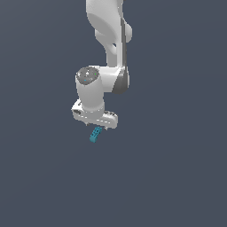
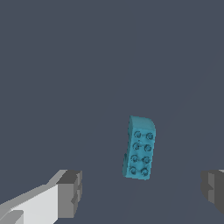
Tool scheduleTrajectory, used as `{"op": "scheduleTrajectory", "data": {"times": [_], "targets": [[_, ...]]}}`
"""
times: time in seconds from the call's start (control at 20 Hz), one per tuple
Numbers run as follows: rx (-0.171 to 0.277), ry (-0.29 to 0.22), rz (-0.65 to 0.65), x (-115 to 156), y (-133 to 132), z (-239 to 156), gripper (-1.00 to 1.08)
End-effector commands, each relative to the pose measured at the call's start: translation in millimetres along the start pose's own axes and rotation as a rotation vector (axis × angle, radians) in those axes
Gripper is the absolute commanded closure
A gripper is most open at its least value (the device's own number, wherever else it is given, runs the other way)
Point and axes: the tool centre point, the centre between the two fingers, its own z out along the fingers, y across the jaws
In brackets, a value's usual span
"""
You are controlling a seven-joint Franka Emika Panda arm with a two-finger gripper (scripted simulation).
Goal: Pick up the object and move it to a goal position.
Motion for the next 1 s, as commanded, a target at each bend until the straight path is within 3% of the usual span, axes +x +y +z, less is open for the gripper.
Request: {"op": "scheduleTrajectory", "data": {"times": [0.0, 0.35, 0.95], "targets": [[0.005, -0.005, 0.056, -2.6, 7.5, 19.8, -0.92], [0.008, -0.013, 0.139, -7.7, 19.1, 48.4, -0.92], [0.008, -0.014, 0.141, -9.3, 19.5, 75.7, -0.92]]}}
